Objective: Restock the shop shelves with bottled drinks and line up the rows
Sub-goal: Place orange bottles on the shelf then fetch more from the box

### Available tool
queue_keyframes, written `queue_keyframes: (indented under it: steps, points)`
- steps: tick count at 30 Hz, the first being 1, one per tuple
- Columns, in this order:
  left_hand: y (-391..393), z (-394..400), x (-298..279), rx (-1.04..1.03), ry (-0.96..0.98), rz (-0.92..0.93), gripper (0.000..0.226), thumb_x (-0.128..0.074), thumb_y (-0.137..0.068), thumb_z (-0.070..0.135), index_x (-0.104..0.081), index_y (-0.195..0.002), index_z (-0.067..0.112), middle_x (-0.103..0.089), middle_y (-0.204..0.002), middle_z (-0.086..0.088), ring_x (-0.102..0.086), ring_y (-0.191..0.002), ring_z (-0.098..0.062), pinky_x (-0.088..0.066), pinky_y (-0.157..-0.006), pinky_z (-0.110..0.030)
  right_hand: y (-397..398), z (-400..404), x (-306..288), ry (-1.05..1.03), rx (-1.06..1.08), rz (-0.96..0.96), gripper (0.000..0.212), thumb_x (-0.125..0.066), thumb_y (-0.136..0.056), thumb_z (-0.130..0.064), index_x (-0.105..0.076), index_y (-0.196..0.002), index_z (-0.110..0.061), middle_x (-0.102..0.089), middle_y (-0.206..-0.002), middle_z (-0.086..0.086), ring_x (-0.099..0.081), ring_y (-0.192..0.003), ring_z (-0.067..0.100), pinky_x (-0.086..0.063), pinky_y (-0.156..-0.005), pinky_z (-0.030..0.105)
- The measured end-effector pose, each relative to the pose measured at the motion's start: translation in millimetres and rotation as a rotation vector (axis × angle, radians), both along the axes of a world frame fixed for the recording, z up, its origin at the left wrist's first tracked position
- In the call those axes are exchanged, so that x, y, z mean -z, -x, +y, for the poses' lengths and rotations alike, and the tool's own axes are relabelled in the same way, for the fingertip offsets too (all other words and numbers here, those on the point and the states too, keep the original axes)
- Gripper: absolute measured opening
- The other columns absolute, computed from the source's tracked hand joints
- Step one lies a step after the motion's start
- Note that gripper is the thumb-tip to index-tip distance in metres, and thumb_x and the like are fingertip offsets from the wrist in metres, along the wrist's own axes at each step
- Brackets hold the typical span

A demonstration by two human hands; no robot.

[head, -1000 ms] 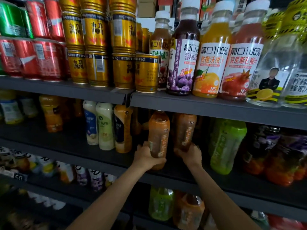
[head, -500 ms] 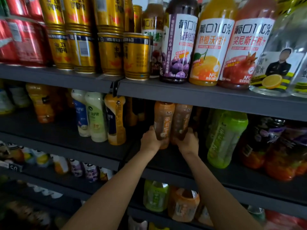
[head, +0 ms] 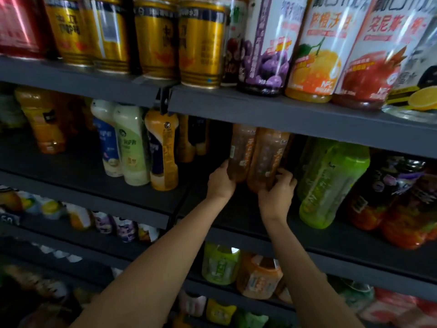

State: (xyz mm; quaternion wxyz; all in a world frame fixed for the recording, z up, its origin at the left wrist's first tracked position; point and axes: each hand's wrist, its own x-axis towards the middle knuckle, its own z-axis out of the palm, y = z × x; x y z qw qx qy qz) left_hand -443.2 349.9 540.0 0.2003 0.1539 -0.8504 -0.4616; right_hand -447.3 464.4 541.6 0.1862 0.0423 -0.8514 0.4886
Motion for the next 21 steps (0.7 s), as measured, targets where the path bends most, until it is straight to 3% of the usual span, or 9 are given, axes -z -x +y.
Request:
queue_keyframes:
  steps: [3, 6, 9, 12, 14, 17, 21]
  points:
    - [-38, -10, 9, -0.047, 0.035, 0.150, 0.045, -0.049, -0.090, 0.003, -0.044, -0.134, 0.010, -0.050, -0.132, -0.010, -0.048, -0.123, -0.023, -0.036, -0.101, -0.027, -25, -27, -1, 0.076, -0.015, 0.097, 0.034, -0.054, -0.083, 0.006, -0.043, -0.115, 0.006, -0.046, -0.119, 0.022, -0.046, -0.105, 0.028, -0.028, -0.071, 0.010]
    - [-97, -41, 21, -0.070, 0.170, 0.264, 0.041, -0.050, -0.086, -0.001, -0.049, -0.125, 0.009, -0.052, -0.123, -0.008, -0.049, -0.115, -0.020, -0.038, -0.094, -0.024, -64, -77, -3, 0.089, -0.115, 0.196, 0.027, -0.052, -0.082, 0.008, -0.045, -0.108, 0.009, -0.048, -0.113, 0.023, -0.048, -0.101, 0.031, -0.025, -0.075, 0.008]
    - [-179, -95, 44, -0.113, 0.249, 0.262, 0.037, -0.048, -0.084, -0.001, -0.051, -0.120, 0.006, -0.053, -0.117, -0.011, -0.049, -0.108, -0.024, -0.041, -0.089, -0.030, -110, -138, -1, 0.095, -0.263, 0.283, 0.027, -0.052, -0.081, 0.011, -0.049, -0.107, 0.007, -0.050, -0.107, 0.021, -0.051, -0.094, 0.026, -0.032, -0.075, 0.013]
    - [-275, -165, 83, -0.218, 0.245, 0.128, 0.034, -0.048, -0.088, 0.001, -0.051, -0.121, 0.007, -0.053, -0.115, -0.009, -0.050, -0.105, -0.023, -0.039, -0.086, -0.024, -170, -209, 8, 0.107, -0.433, 0.270, 0.030, -0.051, -0.079, 0.009, -0.049, -0.109, 0.004, -0.053, -0.104, 0.019, -0.052, -0.090, 0.023, -0.042, -0.078, 0.029]
    - [-345, -212, 120, -0.285, 0.182, -0.028, 0.033, -0.050, -0.087, 0.002, -0.051, -0.120, 0.007, -0.052, -0.114, -0.008, -0.054, -0.102, -0.024, -0.037, -0.083, -0.020, -223, -260, 23, 0.032, -0.584, 0.186, 0.030, -0.050, -0.081, 0.008, -0.048, -0.110, 0.003, -0.052, -0.099, 0.013, -0.049, -0.085, 0.018, -0.038, -0.074, 0.023]
    - [-458, -277, 176, -0.410, -0.028, -0.325, 0.031, -0.051, -0.089, 0.008, -0.053, -0.120, 0.008, -0.057, -0.117, -0.009, -0.056, -0.107, -0.026, -0.042, -0.089, -0.027, -306, -333, 77, -0.252, -0.886, -0.045, 0.028, -0.052, -0.086, -0.001, -0.046, -0.113, -0.002, -0.048, -0.097, 0.006, -0.048, -0.084, 0.016, -0.040, -0.074, 0.028]
    - [-605, -340, 217, -0.648, -0.284, -0.606, 0.031, -0.051, -0.091, 0.015, -0.052, -0.120, 0.003, -0.058, -0.113, -0.014, -0.055, -0.110, -0.032, -0.042, -0.092, -0.034, -406, -410, 161, -0.650, -1.169, -0.279, 0.039, -0.055, -0.088, -0.011, -0.043, -0.123, -0.003, -0.048, -0.122, 0.014, -0.052, -0.106, 0.031, -0.039, -0.081, 0.028]
